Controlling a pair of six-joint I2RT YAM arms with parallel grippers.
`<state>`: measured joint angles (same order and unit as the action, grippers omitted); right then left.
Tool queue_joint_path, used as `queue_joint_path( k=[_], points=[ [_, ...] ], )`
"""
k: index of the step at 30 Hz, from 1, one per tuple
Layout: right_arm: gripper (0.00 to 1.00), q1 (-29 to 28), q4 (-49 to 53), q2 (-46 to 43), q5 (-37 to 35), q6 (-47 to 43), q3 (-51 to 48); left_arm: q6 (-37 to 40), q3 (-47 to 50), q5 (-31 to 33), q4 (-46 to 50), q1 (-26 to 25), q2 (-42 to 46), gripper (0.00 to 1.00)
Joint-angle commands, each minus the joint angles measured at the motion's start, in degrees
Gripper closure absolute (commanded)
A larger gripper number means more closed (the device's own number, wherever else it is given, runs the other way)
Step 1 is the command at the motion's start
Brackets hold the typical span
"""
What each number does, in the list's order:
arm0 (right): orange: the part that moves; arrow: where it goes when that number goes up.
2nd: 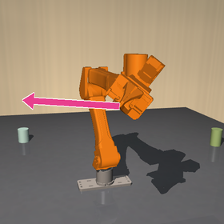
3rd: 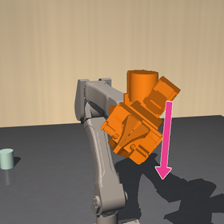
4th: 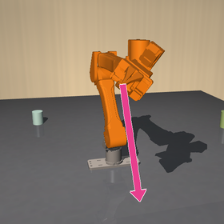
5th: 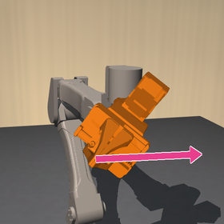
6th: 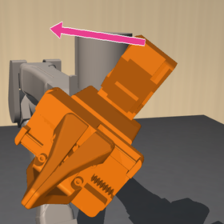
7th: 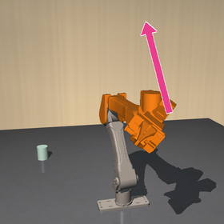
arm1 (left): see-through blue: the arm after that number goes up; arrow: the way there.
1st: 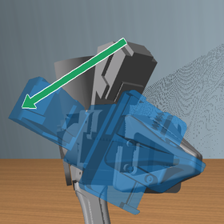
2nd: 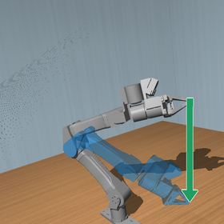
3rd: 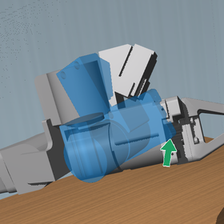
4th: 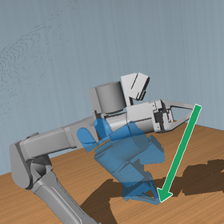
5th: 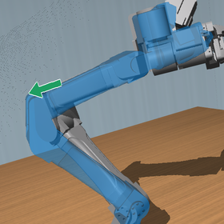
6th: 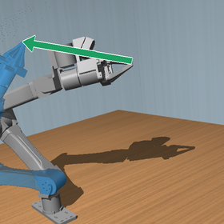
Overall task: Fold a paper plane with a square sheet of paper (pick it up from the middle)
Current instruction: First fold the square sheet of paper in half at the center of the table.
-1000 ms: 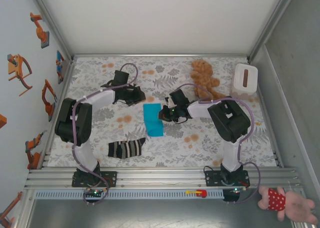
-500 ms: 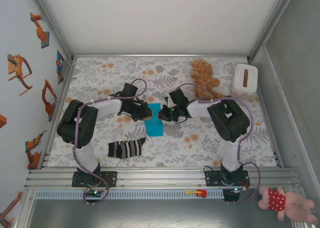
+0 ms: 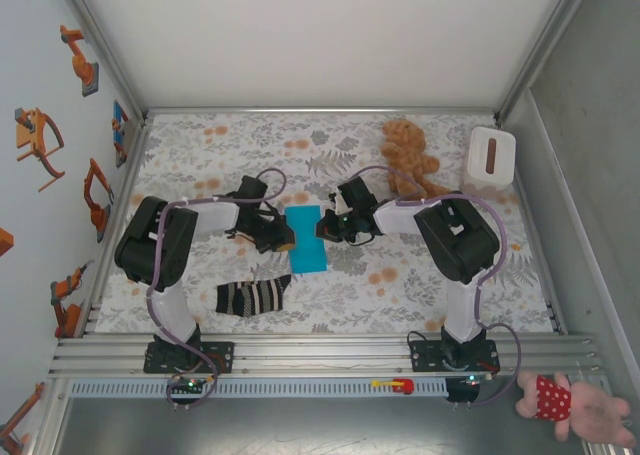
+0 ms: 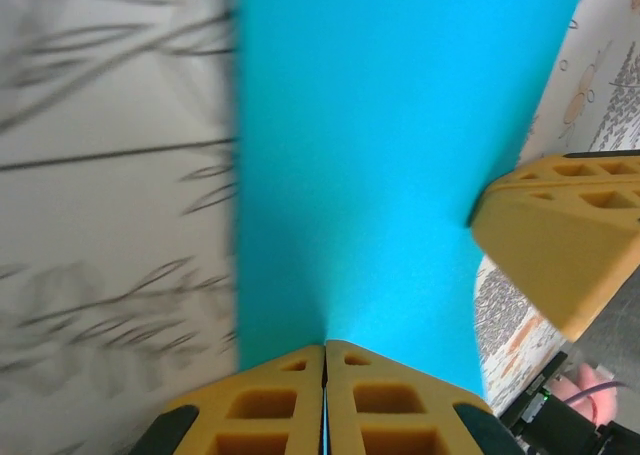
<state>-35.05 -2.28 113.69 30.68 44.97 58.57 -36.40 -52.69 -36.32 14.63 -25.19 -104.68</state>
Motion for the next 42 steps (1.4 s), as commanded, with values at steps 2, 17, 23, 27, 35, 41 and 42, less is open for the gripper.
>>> queue_joint_path(
  k=[2, 17, 23, 27, 35, 41, 42],
  points=[
    [1.00, 0.15, 17.63, 11.78, -17.04, -1.82, -6.23, 1.69, 3.49, 3.86, 5.22, 3.71, 2.81, 0.91],
    [1.00, 1.11, 21.36, 11.69, -17.01, -9.92, 0.09, -8.60, -2.44, 0.66, -7.49, -5.27, 1.83, 0.91],
    [1.00, 1.78, 23.41, 11.10, -15.47, -13.04, 3.39, -5.86, -3.91, 0.37, -4.28, -5.37, 0.00, 0.91],
    [1.00, 1.91, 23.76, 11.73, -15.56, -13.07, 3.72, -5.70, -1.46, 0.44, -4.00, -5.38, 0.20, 0.91],
    [1.00, 2.22, 23.73, 12.78, -16.77, -11.42, 2.52, -3.51, 5.83, 4.06, -0.46, -4.03, 1.77, 0.92],
    [1.00, 2.69, 23.64, 12.94, -17.41, -11.13, 1.81, -2.16, 10.38, 6.83, 3.05, -0.26, 7.75, 0.92],
    [1.00, 2.70, 23.58, 12.94, -17.43, -11.09, 1.81, -2.25, 10.20, 7.03, 3.43, 0.07, 8.71, 0.92]
  ],
)
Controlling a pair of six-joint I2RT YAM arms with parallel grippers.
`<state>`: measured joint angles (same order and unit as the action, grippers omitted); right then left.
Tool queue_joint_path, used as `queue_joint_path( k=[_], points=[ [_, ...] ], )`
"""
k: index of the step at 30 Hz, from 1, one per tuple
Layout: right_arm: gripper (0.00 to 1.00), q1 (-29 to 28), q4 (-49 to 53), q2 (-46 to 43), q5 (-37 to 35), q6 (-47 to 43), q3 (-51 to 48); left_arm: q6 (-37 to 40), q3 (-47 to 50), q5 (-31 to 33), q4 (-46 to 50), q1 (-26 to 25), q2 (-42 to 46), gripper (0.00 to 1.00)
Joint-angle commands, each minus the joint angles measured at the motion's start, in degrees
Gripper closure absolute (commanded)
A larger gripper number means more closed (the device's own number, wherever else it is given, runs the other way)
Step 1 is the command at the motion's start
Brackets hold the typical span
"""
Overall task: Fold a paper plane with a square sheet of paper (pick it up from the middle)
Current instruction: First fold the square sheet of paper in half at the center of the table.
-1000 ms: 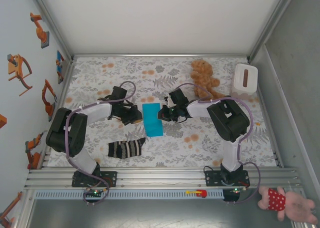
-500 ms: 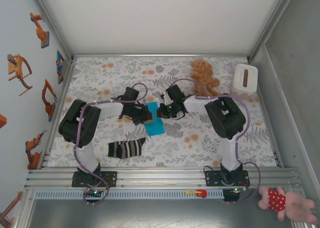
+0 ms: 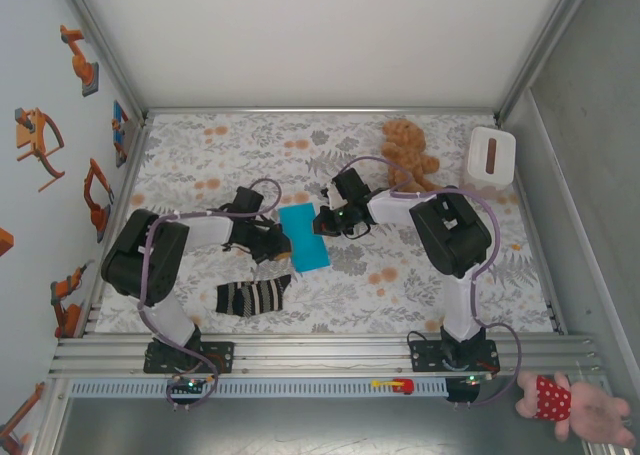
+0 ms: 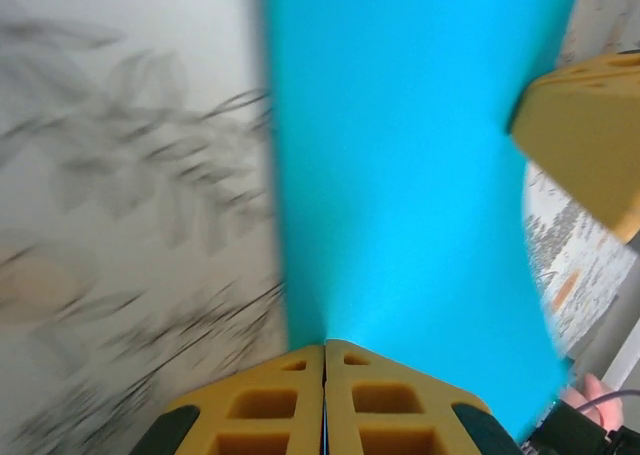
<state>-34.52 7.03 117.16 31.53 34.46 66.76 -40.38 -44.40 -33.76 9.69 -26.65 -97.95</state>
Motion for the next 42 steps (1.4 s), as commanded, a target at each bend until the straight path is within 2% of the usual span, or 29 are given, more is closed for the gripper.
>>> queue_joint_path(
  k=[1, 7, 17, 21, 26, 32, 37, 42],
  points=[
    [1.00, 2.18, 14.28, 9.45, -18.27, -0.58, -6.47, 1.46, 1.49, 4.33, 8.50, 1.56, 3.03, 0.92],
    [1.00, 2.49, 12.91, 9.83, -17.03, 0.22, -7.08, -1.23, -4.12, 3.11, 4.61, -1.72, 5.92, 0.92],
    [1.00, 2.71, 12.24, 10.11, -17.11, 0.79, -7.19, -2.69, -7.91, -1.48, -0.12, -5.95, -3.28, 0.92],
    [1.00, 2.79, 12.09, 10.37, -17.25, 1.05, -7.44, -1.74, -5.77, -1.08, 0.50, -6.04, -4.38, 0.92],
    [1.00, 3.05, 11.72, 10.63, -17.55, 1.53, -8.00, 0.76, -1.48, 3.49, 4.96, -5.78, -4.98, 0.93],
    [1.00, 3.74, 10.56, 10.98, -17.82, 2.32, -9.37, 2.12, 3.17, 7.92, 9.34, -4.05, -0.57, 0.93],
    [1.00, 3.96, 10.19, 11.21, -18.14, 2.51, -9.72, 1.97, 0.19, 8.41, 11.59, -3.83, 5.06, 0.92],
    [1.00, 4.01, 9.54, 11.16, -18.21, 2.80, -9.94, 0.63, -3.03, 7.02, 8.43, -5.90, 7.35, 0.93]
  ],
)
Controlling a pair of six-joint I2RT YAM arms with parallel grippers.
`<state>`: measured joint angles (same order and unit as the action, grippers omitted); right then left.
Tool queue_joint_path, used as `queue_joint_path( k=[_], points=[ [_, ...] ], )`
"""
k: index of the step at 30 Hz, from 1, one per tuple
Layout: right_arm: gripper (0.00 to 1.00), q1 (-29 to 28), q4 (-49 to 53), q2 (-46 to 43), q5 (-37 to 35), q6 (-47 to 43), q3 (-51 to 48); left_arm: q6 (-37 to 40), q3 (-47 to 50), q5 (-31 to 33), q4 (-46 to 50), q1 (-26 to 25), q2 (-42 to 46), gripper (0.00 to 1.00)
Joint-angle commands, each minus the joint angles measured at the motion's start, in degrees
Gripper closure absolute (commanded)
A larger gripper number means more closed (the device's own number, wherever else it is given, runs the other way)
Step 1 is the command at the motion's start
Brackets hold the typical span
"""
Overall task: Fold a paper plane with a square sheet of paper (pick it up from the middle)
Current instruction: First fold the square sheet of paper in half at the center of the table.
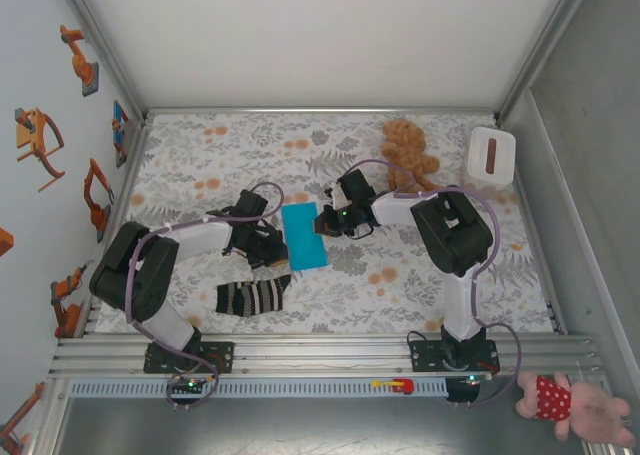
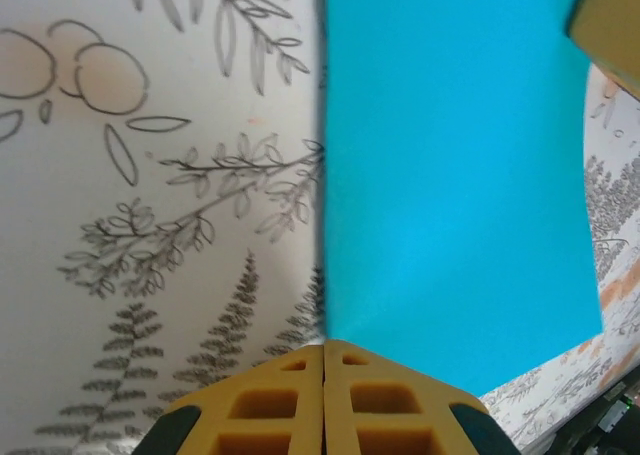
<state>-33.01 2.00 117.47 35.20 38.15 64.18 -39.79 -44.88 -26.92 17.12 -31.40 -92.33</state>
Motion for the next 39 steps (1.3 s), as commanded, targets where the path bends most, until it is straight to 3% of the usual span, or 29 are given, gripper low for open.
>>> queue_joint_path(
  k=[1, 14, 17, 21, 39],
  points=[
    [1.00, 2.52, 14.53, 10.93, -21.86, -0.82, -7.24, -0.60, -2.68, -0.68, -0.55, -1.57, 1.40, 0.92],
    [1.00, 2.60, 14.79, 10.98, -21.92, -1.07, -6.22, -0.23, 1.80, -3.36, -4.90, -2.33, -5.03, 0.92],
    [1.00, 2.69, 15.57, 11.37, -22.36, -1.01, -5.85, 1.18, 2.51, -4.06, -1.50, -2.35, -5.51, 0.92],
    [1.00, 2.95, 15.98, 11.64, -22.54, -1.00, -5.73, 3.82, 1.84, -0.29, 6.20, -2.38, -5.37, 0.92],
    [1.00, 3.46, 16.83, 11.73, -22.99, -1.15, -4.43, 8.78, -1.93, 0.72, 11.97, -3.79, -2.80, 0.91]
  ],
)
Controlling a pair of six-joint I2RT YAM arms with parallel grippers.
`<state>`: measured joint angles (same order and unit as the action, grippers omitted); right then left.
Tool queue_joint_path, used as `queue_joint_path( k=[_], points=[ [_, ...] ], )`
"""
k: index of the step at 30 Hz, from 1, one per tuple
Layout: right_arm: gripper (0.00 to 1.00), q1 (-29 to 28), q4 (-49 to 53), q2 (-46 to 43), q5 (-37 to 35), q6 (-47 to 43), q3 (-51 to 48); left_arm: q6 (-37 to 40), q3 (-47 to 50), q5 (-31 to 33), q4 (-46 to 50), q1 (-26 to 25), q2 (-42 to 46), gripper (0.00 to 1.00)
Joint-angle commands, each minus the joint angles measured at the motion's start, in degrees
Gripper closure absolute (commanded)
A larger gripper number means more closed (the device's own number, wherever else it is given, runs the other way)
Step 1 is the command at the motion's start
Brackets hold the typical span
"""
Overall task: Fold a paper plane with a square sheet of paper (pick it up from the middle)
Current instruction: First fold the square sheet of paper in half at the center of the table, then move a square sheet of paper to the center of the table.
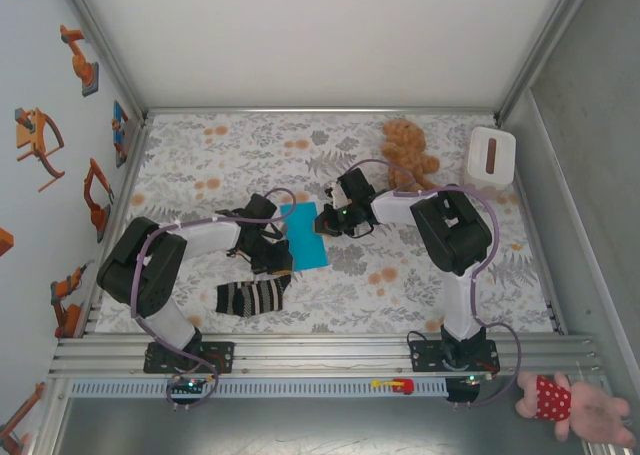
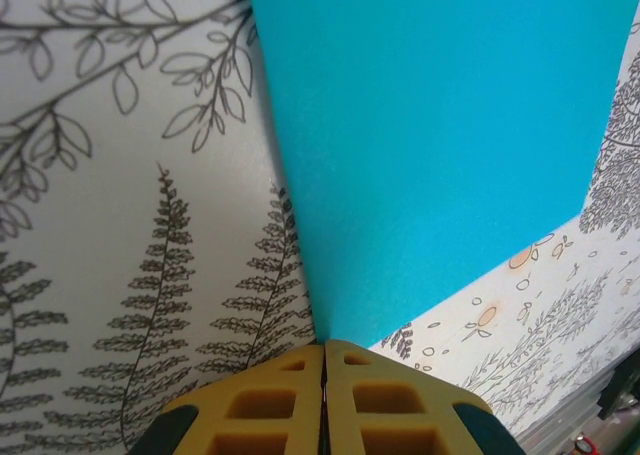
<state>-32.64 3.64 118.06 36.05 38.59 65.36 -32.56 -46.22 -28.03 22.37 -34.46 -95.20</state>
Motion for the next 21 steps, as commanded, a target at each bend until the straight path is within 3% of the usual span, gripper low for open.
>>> queue_joint_path(
  k=[1, 11, 16, 21],
  points=[
    [1.00, 3.08, 15.17, 11.14, -23.76, -1.59, -5.52, 1.53, -1.04, 2.08, 6.71, -0.86, 0.10, 0.91],
    [1.00, 3.28, 14.61, 7.76, -23.62, -0.46, -3.10, -1.38, -6.34, 12.25, 5.52, -0.12, 7.95, 0.87],
    [1.00, 3.29, 13.81, 2.75, -20.99, 0.30, 0.86, -6.44, -5.43, 12.47, -1.44, 1.18, 9.42, 0.79],
    [1.00, 3.28, 11.74, -4.47, -14.06, 1.80, 4.35, -13.06, -5.56, 7.48, -13.06, 1.85, 5.63, 0.63]
  ],
)
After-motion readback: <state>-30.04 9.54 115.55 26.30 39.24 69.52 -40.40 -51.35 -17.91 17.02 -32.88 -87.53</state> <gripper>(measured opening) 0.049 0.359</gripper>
